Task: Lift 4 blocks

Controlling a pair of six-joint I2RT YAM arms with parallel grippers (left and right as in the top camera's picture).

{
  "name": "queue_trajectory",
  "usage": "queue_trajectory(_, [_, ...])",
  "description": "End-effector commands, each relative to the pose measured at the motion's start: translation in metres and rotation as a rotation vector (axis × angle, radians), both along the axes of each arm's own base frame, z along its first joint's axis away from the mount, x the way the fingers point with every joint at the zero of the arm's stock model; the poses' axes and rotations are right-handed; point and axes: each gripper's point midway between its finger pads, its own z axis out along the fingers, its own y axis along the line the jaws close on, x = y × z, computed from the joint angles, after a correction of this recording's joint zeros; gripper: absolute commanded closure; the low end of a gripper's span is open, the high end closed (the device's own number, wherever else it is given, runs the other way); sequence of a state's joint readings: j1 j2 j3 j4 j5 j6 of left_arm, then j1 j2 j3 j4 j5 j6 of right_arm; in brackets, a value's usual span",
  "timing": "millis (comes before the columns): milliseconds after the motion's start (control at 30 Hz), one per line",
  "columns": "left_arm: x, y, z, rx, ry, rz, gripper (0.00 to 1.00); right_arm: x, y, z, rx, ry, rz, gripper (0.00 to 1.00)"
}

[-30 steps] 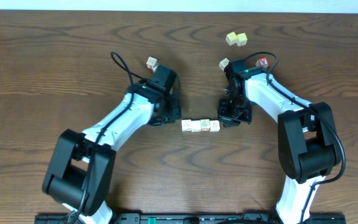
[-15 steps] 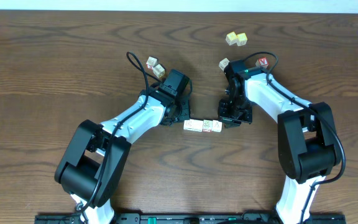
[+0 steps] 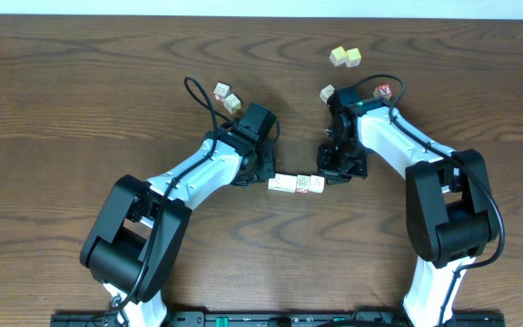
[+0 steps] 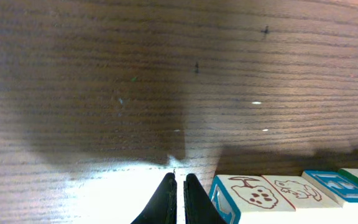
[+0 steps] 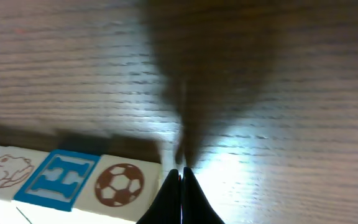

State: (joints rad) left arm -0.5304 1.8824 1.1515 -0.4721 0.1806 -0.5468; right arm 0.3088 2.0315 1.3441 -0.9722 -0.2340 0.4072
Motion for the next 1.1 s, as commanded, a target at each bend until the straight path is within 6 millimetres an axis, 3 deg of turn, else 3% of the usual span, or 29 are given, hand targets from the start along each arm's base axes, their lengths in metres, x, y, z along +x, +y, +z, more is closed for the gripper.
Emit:
queue_trajectory(0, [-0.005,0.001,-0.005,-0.003,0.035,0.032,0.93,0.000,0.009,0.007,0.039,-0.026,0.042,0.99])
queue_trajectory(700, [-0.018,-0.004,-0.006,-0.037,0.092,0.015,0.93,0.004,0.020,0.008,0.093,-0.061,0.122,0.99])
queue_trajectory(1067, [-0.020,-0.002,-0.006,-0.032,0.101,0.016,0.93,0.002,0.014,0.007,0.048,-0.045,0.073,0.99])
